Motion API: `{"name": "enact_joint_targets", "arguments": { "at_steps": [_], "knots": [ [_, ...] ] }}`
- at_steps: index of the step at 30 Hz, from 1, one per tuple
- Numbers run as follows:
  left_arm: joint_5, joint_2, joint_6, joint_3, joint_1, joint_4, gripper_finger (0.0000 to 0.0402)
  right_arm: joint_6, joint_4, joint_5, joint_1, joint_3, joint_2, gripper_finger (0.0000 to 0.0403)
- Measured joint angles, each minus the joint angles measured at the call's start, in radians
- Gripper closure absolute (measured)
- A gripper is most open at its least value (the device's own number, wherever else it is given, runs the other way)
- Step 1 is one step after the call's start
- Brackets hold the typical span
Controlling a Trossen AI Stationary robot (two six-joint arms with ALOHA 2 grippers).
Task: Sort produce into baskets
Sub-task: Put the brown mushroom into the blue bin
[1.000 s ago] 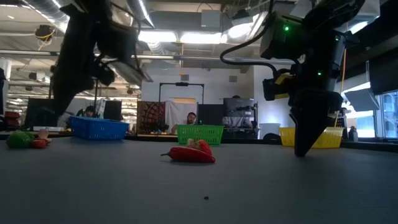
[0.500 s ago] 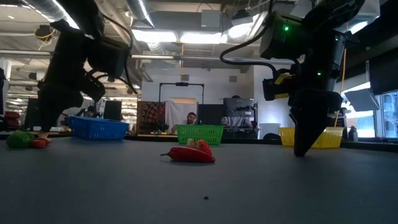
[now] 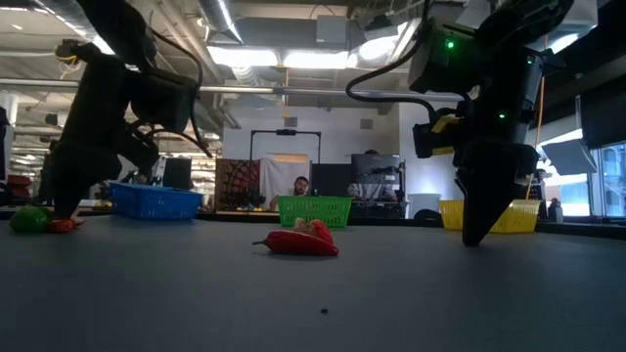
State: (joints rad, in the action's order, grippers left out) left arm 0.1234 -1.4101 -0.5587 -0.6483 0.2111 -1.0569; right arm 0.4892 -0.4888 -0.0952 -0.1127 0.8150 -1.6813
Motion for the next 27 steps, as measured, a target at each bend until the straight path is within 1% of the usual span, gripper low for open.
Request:
{"name": "enact_joint_targets", "arguments": {
  "at_steps": [8, 13, 18, 27],
  "knots": [
    [0.002, 0.0, 0.046, 0.0, 0.0, 0.005, 0.0366, 0.0, 0.0, 0.0, 0.0, 0.0, 0.0, 0.0228],
    [0.003, 0.0, 0.064, 0.0, 0.0, 0.018, 0.0392, 0.0, 0.0, 0.0, 0.0, 0.0, 0.0, 0.0228],
    [0.003, 0.0, 0.066, -0.009, 0.0, 0.019, 0.0396, 0.0, 0.0, 0.0, 0.0, 0.0, 0.0, 0.0228],
    [0.013, 0.0, 0.102, -0.089, 0.0, 0.015, 0.038, 0.0, 0.0, 0.001, 0.0, 0.0, 0.0, 0.0228]
  ]
}}
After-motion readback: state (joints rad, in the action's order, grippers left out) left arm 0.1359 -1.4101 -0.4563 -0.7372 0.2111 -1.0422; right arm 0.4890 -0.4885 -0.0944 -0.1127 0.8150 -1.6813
